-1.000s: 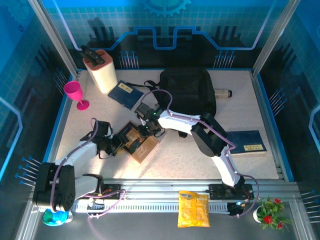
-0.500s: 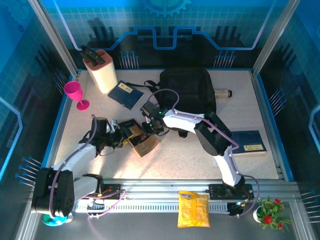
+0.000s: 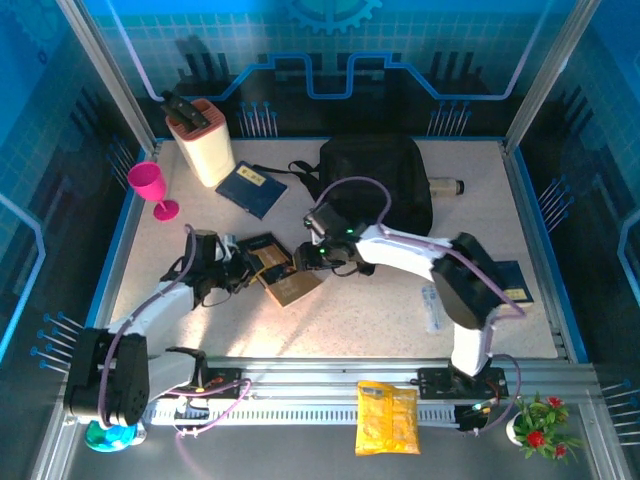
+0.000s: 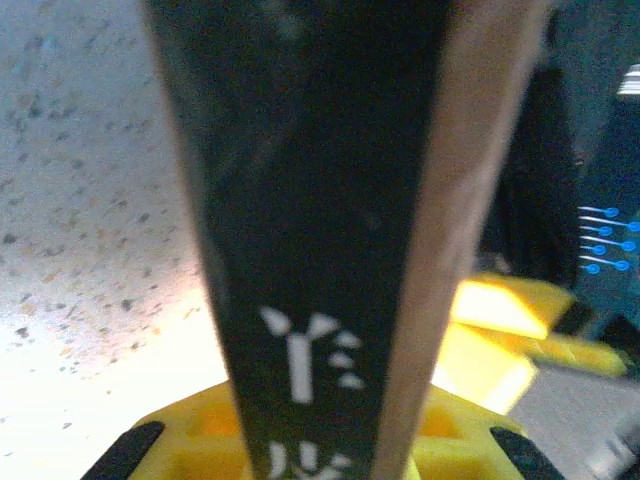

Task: Pack the student bag
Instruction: Pick up the book at the center of the table, then pass the book.

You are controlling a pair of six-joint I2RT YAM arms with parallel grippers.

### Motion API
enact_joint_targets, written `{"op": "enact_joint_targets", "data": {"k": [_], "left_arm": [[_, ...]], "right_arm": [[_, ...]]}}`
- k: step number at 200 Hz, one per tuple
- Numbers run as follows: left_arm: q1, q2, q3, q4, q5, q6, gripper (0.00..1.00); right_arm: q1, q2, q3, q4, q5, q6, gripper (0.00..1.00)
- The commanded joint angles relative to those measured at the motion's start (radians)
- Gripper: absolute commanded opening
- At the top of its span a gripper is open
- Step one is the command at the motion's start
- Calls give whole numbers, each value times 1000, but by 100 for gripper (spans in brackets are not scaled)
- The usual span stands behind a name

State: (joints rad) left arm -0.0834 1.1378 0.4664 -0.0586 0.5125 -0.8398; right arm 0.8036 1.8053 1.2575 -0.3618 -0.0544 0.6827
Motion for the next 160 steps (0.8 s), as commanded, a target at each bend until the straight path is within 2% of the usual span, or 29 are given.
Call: {"op": "enact_joint_targets", "data": {"k": [1, 21, 50, 74, 100, 132, 160], "left_arm": [[1, -93, 84, 21, -32, -33, 3], [4, -135, 109, 105, -44, -121, 4], [-3, -117, 140, 329, -49, -284, 3], [-24, -53, 163, 515, -58, -404, 3], [-77, 23, 195, 623, -90, -455, 3], [-124, 96, 214, 716, -129, -495, 3], [-144, 140, 225, 776, -140, -529, 3]], "right_arm": [[-49, -204, -89, 154, 10, 80, 61], [-108, -317, -201, 237, -45, 190, 71], [-175, -432, -364, 428, -139, 367, 84], [-204, -453, -435, 559, -210, 484, 92], [-210, -416, -433, 686, -280, 591, 100], [-211, -334, -449, 886, -304, 774, 100], [-206, -267, -448, 978, -288, 877, 100]]}}
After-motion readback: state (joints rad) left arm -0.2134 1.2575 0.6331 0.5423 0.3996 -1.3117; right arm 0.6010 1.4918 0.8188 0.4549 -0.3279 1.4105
